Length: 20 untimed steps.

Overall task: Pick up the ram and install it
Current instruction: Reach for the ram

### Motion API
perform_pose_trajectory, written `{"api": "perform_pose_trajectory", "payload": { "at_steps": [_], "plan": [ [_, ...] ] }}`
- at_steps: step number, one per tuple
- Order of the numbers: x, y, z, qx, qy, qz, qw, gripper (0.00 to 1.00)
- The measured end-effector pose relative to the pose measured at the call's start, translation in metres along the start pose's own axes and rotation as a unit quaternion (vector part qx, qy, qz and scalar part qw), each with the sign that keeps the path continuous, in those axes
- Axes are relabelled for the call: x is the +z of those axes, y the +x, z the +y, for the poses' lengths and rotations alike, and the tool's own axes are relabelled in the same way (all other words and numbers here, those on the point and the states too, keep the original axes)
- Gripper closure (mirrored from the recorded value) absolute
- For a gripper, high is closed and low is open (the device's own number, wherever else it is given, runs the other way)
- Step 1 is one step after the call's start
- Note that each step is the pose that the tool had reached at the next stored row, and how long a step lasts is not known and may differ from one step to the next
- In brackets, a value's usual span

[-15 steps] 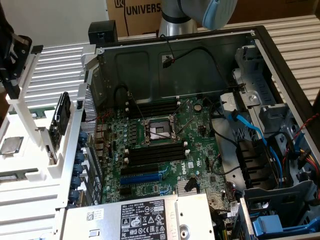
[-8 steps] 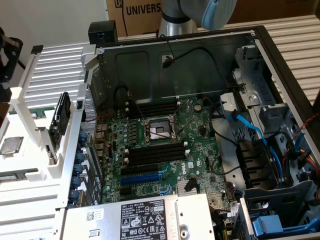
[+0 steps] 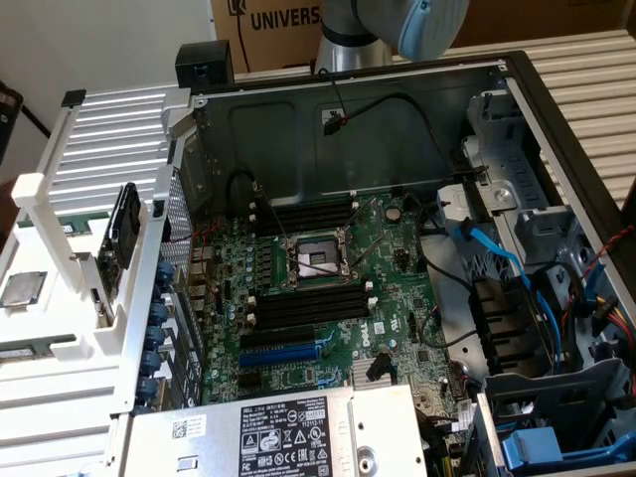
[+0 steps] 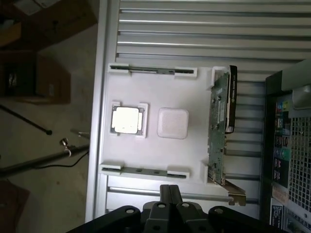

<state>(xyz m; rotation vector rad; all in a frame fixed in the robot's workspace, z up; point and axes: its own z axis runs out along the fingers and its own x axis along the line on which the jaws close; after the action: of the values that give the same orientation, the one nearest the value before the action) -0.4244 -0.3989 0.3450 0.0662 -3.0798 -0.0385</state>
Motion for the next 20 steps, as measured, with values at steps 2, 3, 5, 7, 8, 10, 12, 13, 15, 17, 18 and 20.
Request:
{"api": "perform_pose_trajectory", "payload": {
  "at_steps": [2,3,5,7,8,10,12,13,15,17,18,20],
  "plan": [
    [0.0010,0.000,-0.0002,0.000,0.0017,-0.0021,1.0000,0.90],
    [0.0021,0.001,-0.0002,0.000,0.0018,-0.0038,1.0000,0.90],
    [0.0067,0.002,-0.0003,0.000,0.0018,-0.0048,1.0000,0.90],
    [0.0092,0.002,-0.0003,0.000,0.0018,-0.0049,1.0000,0.90],
    [0.0110,0.002,-0.0003,0.000,0.0018,-0.0049,1.0000,0.90],
    [0.0144,0.002,-0.0004,0.000,0.0019,-0.0049,1.0000,0.90],
    [0.0159,0.002,-0.0004,0.000,0.0018,-0.0039,1.0000,0.90],
    [0.0159,0.002,-0.0004,0.000,0.0018,-0.0038,1.0000,0.90],
    [0.0160,0.002,-0.0004,0.000,0.0018,-0.0039,1.0000,0.90],
    [0.0160,0.002,-0.0004,0.000,0.0018,-0.0039,1.0000,0.90],
    [0.0160,0.002,-0.0004,0.000,0.0018,-0.0039,1.0000,0.90],
    [0.0160,0.002,-0.0004,0.000,0.0018,-0.0038,1.0000,0.90]
  ]
}}
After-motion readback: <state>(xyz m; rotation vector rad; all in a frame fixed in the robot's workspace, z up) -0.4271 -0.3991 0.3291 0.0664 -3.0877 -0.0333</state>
